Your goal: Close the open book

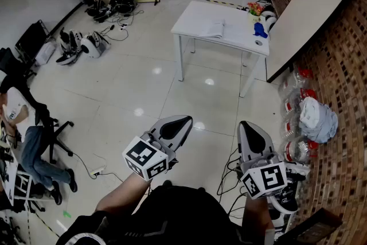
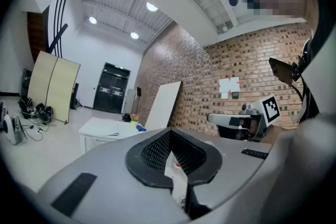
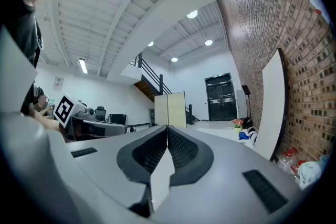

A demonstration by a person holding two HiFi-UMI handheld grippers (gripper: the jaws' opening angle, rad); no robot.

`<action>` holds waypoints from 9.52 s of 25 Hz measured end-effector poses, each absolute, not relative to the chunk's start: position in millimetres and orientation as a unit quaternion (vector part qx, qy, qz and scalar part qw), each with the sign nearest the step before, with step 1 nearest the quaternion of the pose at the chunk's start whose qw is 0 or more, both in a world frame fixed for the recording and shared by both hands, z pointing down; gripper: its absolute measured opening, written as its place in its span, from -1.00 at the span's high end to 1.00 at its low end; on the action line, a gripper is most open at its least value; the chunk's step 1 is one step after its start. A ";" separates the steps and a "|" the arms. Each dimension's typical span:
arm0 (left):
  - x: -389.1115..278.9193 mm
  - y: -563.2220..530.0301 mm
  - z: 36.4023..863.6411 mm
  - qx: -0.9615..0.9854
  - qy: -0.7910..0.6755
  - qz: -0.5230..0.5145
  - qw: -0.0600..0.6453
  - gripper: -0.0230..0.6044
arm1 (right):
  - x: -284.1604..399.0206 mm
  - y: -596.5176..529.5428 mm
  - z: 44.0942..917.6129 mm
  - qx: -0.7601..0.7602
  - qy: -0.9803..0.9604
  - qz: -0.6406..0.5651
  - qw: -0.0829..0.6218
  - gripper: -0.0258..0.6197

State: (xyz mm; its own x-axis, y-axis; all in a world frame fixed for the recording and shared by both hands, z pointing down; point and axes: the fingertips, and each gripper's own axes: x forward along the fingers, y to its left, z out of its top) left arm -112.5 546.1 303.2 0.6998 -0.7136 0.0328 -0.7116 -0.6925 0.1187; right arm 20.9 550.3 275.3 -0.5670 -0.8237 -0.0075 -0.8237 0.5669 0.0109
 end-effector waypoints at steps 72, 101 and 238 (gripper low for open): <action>-140.5 -144.1 356.9 0.904 -0.417 0.012 0.091 0.94 | 19.1 -135.4 312.4 -0.463 0.883 0.045 -0.060 0.91; -141.1 -260.3 549.7 0.878 -0.401 0.137 0.223 0.94 | -41.1 -254.4 591.2 -0.244 0.843 0.136 -0.459 0.60; -104.2 -221.0 566.3 0.880 -0.348 0.222 0.234 0.94 | 173.9 -296.2 664.4 -0.476 0.420 -0.645 0.425 0.92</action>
